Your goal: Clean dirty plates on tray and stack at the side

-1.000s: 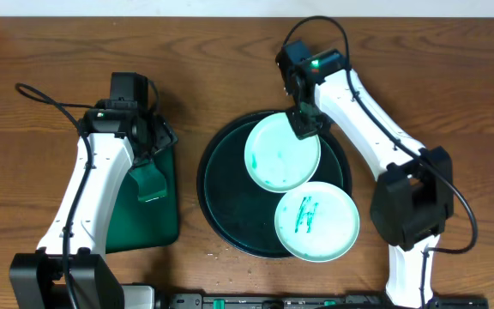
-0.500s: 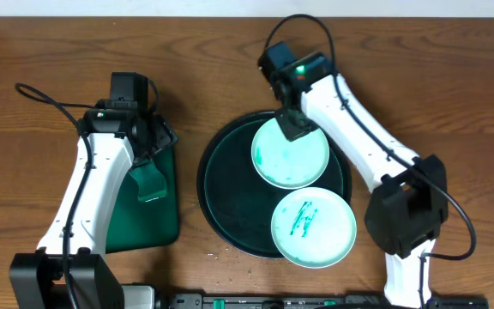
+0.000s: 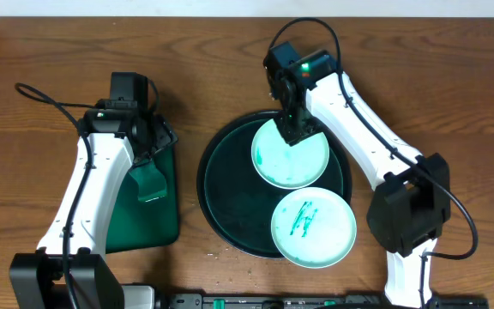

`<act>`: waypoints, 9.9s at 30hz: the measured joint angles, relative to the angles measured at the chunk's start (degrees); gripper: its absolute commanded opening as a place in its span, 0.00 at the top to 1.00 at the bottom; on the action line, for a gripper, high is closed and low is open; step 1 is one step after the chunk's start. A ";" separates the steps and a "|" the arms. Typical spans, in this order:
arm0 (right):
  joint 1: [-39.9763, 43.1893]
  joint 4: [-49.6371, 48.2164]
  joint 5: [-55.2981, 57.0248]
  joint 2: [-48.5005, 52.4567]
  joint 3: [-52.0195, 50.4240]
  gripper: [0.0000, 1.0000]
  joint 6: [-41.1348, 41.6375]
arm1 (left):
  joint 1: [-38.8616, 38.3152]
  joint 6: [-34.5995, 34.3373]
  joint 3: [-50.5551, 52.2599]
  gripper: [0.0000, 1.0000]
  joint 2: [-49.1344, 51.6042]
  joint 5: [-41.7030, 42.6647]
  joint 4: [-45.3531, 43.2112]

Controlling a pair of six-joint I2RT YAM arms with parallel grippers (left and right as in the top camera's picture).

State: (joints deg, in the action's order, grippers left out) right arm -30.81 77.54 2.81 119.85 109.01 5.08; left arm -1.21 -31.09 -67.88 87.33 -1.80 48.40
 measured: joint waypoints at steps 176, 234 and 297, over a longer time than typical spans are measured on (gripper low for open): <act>12.02 -3.41 -3.26 11.02 -3.78 0.99 7.89 | 0.00 0.00 0.00 0.18 0.00 0.00 0.17; 11.87 -4.70 15.15 -2.71 -3.28 0.99 9.62 | 0.00 0.00 0.00 0.18 0.00 0.00 -0.83; 50.60 -2.10 3.87 4.87 -2.80 0.61 8.37 | 0.00 0.00 0.00 0.18 0.00 0.00 -0.90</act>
State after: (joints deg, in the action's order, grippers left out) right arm 19.79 75.44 6.68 124.73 106.21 13.45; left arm -1.21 -31.09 -67.88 87.33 -1.80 47.51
